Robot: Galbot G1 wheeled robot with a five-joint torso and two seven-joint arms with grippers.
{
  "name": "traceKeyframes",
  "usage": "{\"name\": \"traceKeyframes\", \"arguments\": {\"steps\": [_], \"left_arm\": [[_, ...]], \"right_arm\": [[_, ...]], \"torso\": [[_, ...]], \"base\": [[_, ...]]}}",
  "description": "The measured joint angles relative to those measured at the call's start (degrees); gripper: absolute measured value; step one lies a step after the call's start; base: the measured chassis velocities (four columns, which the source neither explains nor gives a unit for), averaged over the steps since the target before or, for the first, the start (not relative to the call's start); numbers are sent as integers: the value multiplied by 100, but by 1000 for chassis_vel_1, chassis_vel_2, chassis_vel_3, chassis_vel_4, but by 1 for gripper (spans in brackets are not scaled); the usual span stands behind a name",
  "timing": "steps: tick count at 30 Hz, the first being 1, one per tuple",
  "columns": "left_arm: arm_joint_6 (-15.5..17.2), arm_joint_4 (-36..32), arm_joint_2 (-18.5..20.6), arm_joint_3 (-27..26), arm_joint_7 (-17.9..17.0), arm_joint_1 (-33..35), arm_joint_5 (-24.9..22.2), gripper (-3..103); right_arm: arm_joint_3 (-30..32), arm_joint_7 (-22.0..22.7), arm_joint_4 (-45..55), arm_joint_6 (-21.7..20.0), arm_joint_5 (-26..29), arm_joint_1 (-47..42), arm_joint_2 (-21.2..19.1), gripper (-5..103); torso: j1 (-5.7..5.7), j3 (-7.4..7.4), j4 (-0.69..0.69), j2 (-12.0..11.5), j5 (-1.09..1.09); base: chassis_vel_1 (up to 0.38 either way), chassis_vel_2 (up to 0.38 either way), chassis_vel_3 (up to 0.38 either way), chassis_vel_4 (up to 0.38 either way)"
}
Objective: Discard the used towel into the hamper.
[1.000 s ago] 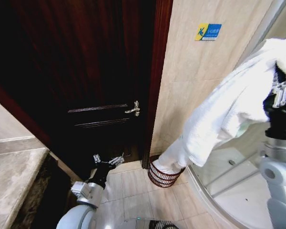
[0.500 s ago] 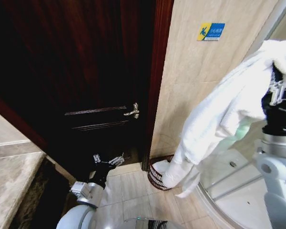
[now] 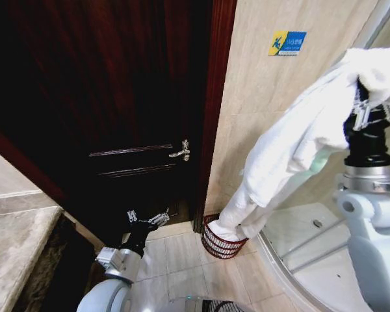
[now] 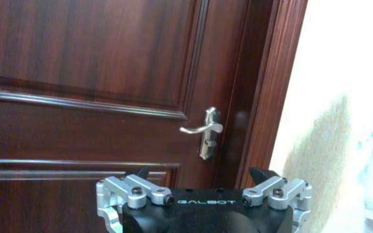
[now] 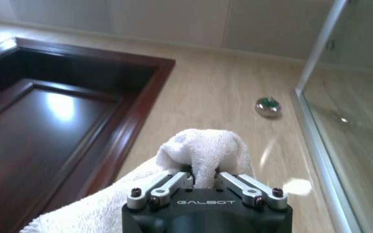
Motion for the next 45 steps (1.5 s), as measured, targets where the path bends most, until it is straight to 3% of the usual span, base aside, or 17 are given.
{"name": "traceKeyframes", "arguments": {"steps": [20,45], "left_arm": [[0,0,0,0,0,0,0,100],[0,0,0,0,0,0,0,100]], "right_arm": [[-276,-286,-496,298,36,-271,657,9],[-675,-824,-1637,1170,-419,-914,1756,9]], "torso": [[0,-1,-1,0,-1],[0,-1,0,0,0]], "base": [[0,0,0,0],[0,0,0,0]]}}
